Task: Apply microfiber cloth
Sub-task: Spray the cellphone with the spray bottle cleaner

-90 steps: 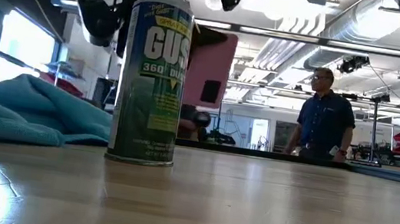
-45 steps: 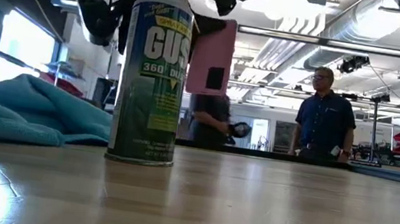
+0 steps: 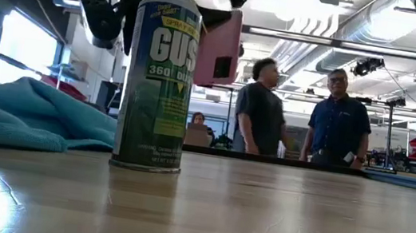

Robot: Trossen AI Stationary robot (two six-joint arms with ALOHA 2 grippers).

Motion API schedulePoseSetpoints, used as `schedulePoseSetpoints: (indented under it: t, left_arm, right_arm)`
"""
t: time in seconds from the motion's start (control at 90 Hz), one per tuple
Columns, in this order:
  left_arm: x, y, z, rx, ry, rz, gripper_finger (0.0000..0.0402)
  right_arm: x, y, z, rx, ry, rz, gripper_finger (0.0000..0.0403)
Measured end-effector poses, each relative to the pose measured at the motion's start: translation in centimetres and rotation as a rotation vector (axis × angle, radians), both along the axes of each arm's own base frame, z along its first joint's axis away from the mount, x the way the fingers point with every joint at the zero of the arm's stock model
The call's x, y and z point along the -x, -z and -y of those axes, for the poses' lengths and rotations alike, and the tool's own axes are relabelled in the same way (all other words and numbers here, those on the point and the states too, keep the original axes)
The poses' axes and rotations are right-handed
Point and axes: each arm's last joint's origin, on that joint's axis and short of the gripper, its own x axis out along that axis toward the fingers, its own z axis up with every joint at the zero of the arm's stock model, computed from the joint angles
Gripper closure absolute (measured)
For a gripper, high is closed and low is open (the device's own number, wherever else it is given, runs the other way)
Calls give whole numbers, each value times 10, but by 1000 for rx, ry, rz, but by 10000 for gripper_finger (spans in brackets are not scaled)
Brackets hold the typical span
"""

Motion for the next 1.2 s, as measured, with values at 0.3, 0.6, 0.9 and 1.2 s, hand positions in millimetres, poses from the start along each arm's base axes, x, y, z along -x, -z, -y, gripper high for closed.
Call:
schedulePoseSetpoints:
  t: [0.3, 0.6, 0.9, 1.2]
  left_arm:
    - [0, 1, 1, 10, 4, -5, 391]
    - [-2, 1, 6, 0, 11, -7, 391]
    - [-1, 2, 2, -3, -3, -14, 391]
    - [-1, 2, 2, -1, 6, -12, 391]
  right_arm:
    - [25, -23, -10, 64, 82, -1, 403]
    - [-9, 22, -13, 52, 83, -52, 403]
    - [-10, 20, -13, 68, 61, -26, 403]
    - [-13, 26, -10, 26, 53, -57, 403]
